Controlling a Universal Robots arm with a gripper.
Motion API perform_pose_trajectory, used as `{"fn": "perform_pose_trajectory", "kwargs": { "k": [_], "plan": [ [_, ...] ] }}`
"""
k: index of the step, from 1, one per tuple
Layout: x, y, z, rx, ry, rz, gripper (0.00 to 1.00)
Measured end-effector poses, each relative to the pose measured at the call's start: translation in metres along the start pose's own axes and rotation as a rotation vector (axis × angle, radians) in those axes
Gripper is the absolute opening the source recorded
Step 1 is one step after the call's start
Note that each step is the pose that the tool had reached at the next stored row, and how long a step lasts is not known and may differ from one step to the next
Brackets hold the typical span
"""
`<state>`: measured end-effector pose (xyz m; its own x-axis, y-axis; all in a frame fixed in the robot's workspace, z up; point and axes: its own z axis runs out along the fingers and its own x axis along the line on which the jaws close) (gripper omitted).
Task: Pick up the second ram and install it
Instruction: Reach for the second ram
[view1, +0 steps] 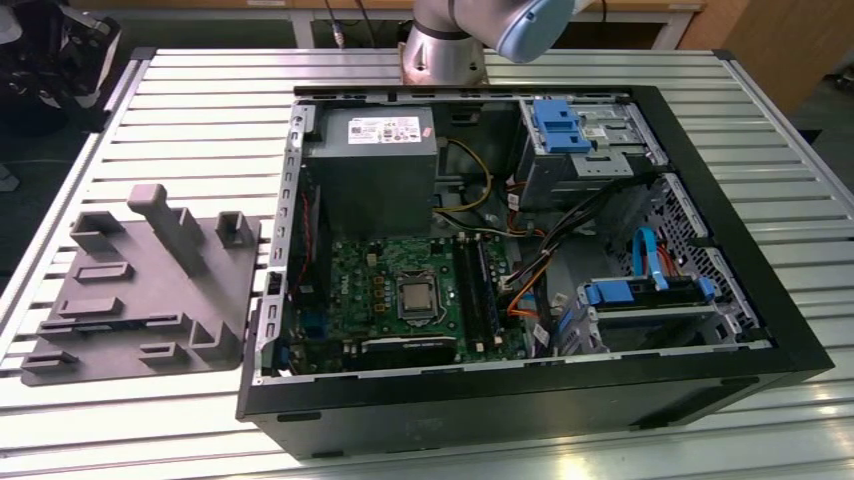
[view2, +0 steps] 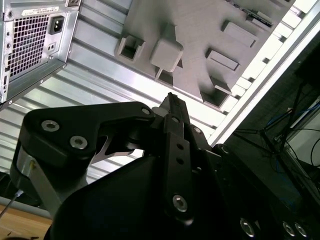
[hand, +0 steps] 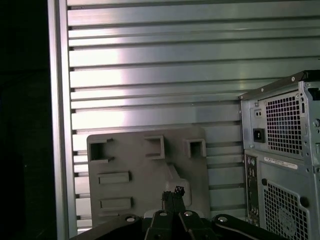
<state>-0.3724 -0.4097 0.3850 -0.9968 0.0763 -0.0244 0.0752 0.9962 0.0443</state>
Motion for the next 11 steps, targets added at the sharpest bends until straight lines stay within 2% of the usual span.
{"fn": "perform_pose_trajectory", "kwargs": {
  "k": [11],
  "plan": [
    [0.0022, -0.0022, 0.0007, -0.0001, -0.0001, 0.0, 0.11]
  ]
}}
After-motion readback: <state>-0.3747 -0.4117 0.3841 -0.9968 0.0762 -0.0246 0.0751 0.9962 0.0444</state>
